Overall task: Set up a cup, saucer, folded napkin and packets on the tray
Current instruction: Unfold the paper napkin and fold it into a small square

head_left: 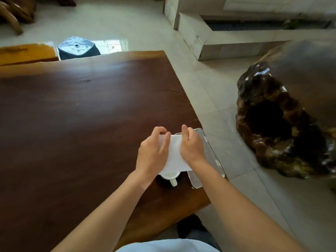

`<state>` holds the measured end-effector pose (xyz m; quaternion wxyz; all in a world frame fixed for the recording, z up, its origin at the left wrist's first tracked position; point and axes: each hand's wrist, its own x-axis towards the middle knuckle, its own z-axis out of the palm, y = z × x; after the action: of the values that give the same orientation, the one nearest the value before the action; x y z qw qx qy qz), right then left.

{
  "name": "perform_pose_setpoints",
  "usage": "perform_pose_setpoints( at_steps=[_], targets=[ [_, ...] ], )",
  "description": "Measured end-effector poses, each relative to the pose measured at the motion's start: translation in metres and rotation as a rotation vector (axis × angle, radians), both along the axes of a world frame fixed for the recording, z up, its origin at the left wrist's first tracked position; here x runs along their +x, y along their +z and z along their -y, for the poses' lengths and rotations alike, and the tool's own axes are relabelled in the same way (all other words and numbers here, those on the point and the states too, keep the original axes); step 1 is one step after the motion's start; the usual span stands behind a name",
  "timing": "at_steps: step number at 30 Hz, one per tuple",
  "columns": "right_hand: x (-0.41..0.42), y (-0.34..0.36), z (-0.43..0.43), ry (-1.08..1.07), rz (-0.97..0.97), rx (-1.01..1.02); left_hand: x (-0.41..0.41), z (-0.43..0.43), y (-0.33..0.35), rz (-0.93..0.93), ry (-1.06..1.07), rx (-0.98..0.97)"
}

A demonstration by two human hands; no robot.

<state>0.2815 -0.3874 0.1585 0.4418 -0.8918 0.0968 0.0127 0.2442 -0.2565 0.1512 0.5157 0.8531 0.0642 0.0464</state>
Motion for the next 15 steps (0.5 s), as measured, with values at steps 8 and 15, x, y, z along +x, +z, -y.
perform_pose_setpoints(
  at_steps=[8, 15],
  targets=[
    [0.058, -0.017, 0.096, 0.151, -0.044, 0.111, 0.060, 0.098, -0.021, -0.034, 0.277, 0.033],
    [0.090, -0.050, 0.174, 0.203, -0.202, 0.094, 0.098, 0.165, -0.051, -0.208, 0.369, -0.069]
  ],
)
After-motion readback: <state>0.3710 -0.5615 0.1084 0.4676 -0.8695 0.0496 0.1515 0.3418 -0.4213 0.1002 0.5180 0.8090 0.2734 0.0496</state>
